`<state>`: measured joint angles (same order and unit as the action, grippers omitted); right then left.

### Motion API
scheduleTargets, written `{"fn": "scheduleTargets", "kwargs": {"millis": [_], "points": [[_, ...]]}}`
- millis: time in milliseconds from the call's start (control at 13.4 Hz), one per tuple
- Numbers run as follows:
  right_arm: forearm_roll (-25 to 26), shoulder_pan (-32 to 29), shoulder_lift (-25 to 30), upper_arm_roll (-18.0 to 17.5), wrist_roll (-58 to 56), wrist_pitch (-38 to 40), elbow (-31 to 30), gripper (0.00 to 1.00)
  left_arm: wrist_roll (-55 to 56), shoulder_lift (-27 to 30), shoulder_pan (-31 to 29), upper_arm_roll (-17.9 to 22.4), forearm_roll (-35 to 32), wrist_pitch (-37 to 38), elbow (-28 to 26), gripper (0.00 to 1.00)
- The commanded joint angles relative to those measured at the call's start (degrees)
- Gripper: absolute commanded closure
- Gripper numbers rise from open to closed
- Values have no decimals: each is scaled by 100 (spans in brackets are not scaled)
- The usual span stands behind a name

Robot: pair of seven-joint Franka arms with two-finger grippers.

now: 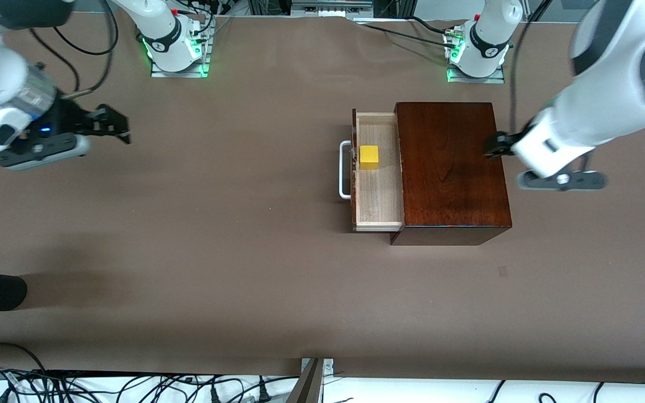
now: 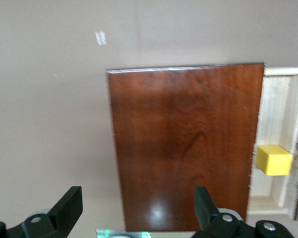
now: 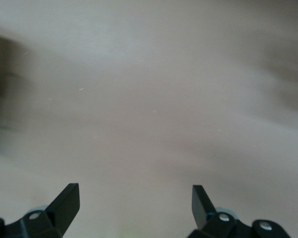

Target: Open drawer, take yellow block, close drawer

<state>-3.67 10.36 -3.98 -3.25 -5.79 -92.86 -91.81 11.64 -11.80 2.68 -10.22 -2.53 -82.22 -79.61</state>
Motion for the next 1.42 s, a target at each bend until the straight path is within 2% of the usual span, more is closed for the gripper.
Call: {"fn": "scheduleTargets", "kwargs": {"millis": [0,149,373,596,745,820,894,1118,1341], "points": [[-55,632,-357,-158,-88,119,137,0,-337,1318,-22,660,121,-1309,-1625,0],[6,1325,-375,-193,-316,6,146,0,-530,1408,179,1152,261,-1420,-1786,0],[-20,2222,-777,-193,-745,-617,216,0,-592,1408,163,1198,324,-1209,-1707,0],[6,2908,-1821,-193,-1510,-856,1302,0,-610,1408,-65,997,306,-1129,-1698,0],[50,3234,-2543,-193,-2072,-874,2085,0,-627,1417,-163,908,315,-1121,-1698,0],[94,3358,-2807,-193,-2266,-1048,2289,0,-619,1408,-163,908,315,-1112,-1698,0],[146,3542,-2984,-185,-2381,-1328,2395,0,-619,1391,-163,900,315,-1033,-1663,0],[822,3965,-3362,-185,-2435,-1760,2536,0,-566,1312,-101,882,315,-883,-1505,0],[903,4018,-3618,-185,-2908,-2129,2581,0,-610,1312,-92,873,280,-874,-1479,0]]}}
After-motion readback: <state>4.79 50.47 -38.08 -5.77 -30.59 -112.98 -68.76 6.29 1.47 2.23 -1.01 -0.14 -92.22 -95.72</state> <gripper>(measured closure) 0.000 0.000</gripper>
